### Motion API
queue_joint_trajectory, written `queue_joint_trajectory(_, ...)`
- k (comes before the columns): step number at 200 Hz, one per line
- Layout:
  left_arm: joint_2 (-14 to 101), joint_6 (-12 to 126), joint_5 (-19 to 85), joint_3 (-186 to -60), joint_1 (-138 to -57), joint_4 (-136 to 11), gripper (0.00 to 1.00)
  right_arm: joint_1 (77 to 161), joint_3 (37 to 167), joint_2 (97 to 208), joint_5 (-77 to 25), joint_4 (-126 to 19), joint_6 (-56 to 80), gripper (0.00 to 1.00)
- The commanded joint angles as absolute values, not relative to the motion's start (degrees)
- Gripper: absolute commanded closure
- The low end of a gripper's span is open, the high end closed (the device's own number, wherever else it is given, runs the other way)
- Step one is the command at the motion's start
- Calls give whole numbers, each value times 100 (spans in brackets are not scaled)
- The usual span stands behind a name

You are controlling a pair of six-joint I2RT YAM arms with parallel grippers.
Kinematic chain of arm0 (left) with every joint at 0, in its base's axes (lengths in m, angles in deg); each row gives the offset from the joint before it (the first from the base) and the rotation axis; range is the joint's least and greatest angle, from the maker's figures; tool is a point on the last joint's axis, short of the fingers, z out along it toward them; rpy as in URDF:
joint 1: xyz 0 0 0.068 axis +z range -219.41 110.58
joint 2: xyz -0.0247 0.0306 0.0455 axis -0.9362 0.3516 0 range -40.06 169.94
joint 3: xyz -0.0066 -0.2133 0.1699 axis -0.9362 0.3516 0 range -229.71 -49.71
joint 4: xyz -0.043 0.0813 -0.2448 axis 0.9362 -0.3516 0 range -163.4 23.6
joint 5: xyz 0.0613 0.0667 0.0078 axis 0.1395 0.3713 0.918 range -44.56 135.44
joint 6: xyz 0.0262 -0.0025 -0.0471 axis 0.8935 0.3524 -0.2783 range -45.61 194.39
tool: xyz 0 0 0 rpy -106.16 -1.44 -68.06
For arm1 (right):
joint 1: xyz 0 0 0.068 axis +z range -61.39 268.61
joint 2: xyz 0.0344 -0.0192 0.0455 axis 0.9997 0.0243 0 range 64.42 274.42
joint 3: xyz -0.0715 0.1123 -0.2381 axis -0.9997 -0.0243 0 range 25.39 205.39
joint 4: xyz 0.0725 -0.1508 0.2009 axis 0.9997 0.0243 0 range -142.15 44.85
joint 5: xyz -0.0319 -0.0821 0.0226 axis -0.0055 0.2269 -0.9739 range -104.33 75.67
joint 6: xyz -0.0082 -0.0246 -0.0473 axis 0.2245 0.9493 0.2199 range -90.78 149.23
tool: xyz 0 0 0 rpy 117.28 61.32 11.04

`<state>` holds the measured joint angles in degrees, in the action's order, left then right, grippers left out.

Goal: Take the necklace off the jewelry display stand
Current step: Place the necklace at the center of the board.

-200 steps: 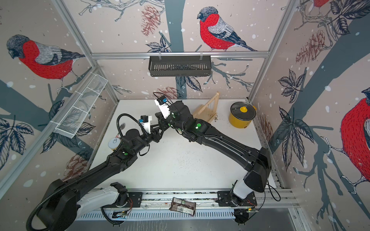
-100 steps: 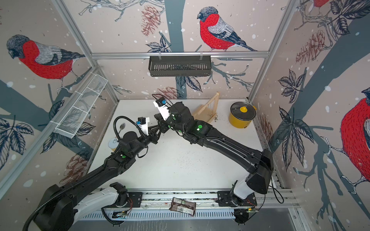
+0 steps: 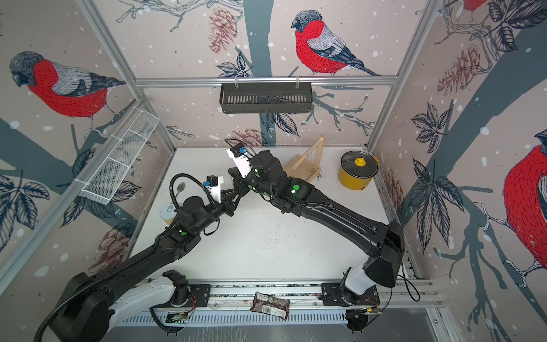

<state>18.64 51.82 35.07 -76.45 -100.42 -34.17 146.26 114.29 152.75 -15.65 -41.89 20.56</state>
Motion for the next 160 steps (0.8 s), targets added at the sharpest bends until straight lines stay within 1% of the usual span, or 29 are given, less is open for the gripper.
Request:
queue_joint_trajectory(1, 1805, 5096, 3479, -7557, -10059, -3024, 76, 14634, 11477, 15193, -1471, -4321, 2125, 97)
queue_joint_trajectory(20, 1777, 5068, 3476, -7491, -10061, -3010, 78, 14632, 11486, 15196, -1450, -4321, 2136, 96)
queue_joint_trajectory(160, 1768, 5014, 3481, -7388, -10072, -2983, 78, 14677, 11537, 15179, -1489, -4292, 2120, 96)
